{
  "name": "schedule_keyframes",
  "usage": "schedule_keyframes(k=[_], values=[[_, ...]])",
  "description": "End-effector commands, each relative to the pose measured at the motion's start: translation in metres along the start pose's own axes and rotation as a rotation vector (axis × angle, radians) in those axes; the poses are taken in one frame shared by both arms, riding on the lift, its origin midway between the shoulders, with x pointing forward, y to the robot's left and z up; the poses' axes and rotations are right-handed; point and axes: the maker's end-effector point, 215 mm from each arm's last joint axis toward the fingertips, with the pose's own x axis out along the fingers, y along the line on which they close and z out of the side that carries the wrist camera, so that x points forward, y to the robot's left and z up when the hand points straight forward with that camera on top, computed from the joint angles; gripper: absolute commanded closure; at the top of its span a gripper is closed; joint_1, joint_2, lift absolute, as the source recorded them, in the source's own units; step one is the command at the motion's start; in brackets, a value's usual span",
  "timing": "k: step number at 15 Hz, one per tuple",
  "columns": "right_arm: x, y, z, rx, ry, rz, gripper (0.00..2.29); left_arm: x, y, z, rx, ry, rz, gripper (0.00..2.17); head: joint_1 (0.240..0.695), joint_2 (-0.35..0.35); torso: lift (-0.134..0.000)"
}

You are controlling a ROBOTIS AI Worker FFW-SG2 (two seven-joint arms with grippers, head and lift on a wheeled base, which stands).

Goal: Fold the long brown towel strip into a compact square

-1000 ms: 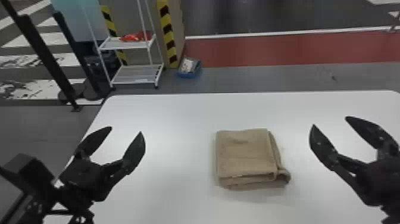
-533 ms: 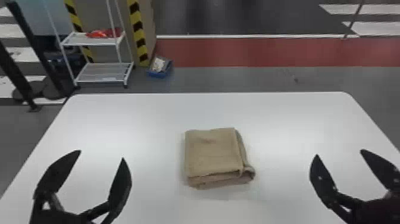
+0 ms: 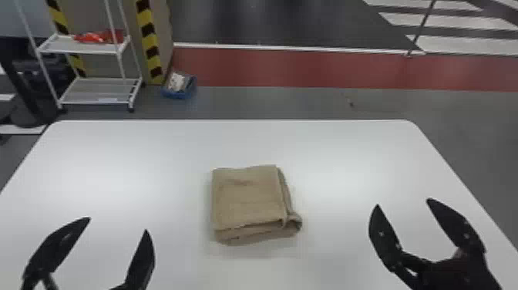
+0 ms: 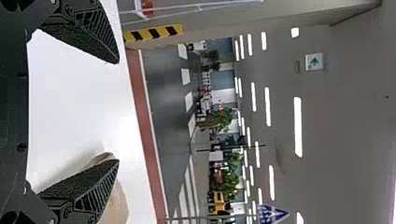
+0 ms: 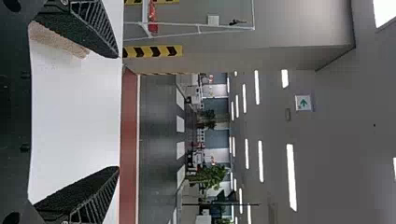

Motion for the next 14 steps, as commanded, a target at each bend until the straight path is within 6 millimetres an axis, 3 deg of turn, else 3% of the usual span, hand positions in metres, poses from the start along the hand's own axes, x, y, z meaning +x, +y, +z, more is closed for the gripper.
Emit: schedule_keyframes(k=[1,5,14], values=[[-0.001,-0.003,-0.009,-0.005,0.018,-0.020,0.02,0.004,-0.001,-0.003,0.000,0.014,0.000,0.13,0.695,-0.077,-0.128],[0.008,0.002,-0.017,-0.024,0.030,-0.027,0.02,0.020,0.004,-0.021,-0.004,0.084,0.003,0.13,0.695,-0.079,-0.128],[0.020,0.010,-0.027,-0.030,0.062,-0.010,0.03,0.034,0.009,-0.028,-0.010,0.118,0.005,0.13,0.695,-0.046,-0.128]])
